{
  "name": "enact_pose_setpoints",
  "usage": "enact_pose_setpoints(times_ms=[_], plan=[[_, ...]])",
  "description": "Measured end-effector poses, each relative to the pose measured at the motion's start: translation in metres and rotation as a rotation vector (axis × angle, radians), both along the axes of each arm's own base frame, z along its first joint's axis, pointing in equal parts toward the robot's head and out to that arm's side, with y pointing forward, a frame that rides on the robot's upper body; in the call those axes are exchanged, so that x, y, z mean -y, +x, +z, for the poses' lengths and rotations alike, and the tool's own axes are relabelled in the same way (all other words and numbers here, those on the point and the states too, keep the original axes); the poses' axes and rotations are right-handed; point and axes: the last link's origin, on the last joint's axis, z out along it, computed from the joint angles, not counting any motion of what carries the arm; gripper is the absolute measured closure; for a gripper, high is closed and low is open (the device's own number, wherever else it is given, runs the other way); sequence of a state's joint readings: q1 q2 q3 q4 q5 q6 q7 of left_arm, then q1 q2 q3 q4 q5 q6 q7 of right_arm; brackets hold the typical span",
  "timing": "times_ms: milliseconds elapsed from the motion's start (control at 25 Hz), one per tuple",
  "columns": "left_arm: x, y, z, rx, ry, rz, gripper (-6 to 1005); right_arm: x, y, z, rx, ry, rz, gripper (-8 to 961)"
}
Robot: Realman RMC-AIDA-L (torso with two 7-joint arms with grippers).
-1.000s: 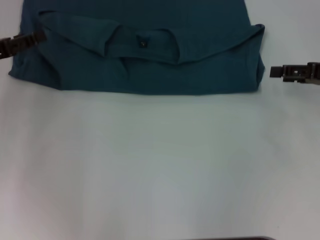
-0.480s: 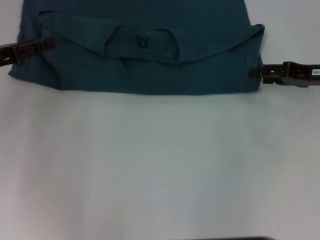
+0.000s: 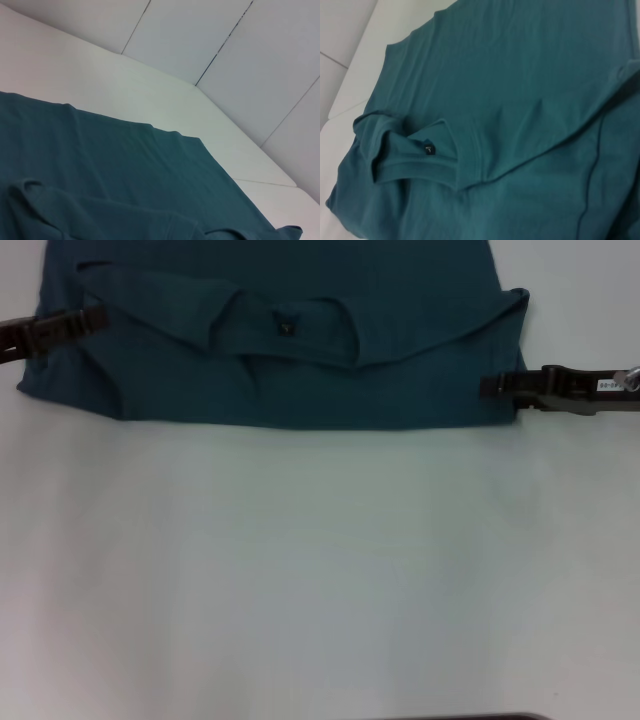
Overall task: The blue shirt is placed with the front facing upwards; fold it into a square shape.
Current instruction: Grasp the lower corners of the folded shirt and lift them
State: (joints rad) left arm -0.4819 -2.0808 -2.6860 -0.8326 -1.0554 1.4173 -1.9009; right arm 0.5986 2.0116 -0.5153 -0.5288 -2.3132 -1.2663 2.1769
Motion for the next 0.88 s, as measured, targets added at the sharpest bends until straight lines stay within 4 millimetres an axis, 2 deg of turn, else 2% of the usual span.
enact_pose_setpoints(times_ms=[440, 880], plan=[[-0.002, 0.001, 0.002, -0.005, 0.005, -0.001, 247, -0.002, -0.011, -0.009, -0.025, -0.016, 0.019, 288], [-0.003, 0.003, 0.000, 0.001, 0.001, -0.006, 252, -0.001, -0.007, -0.009, -0.014, -0.002, 0.009, 320]])
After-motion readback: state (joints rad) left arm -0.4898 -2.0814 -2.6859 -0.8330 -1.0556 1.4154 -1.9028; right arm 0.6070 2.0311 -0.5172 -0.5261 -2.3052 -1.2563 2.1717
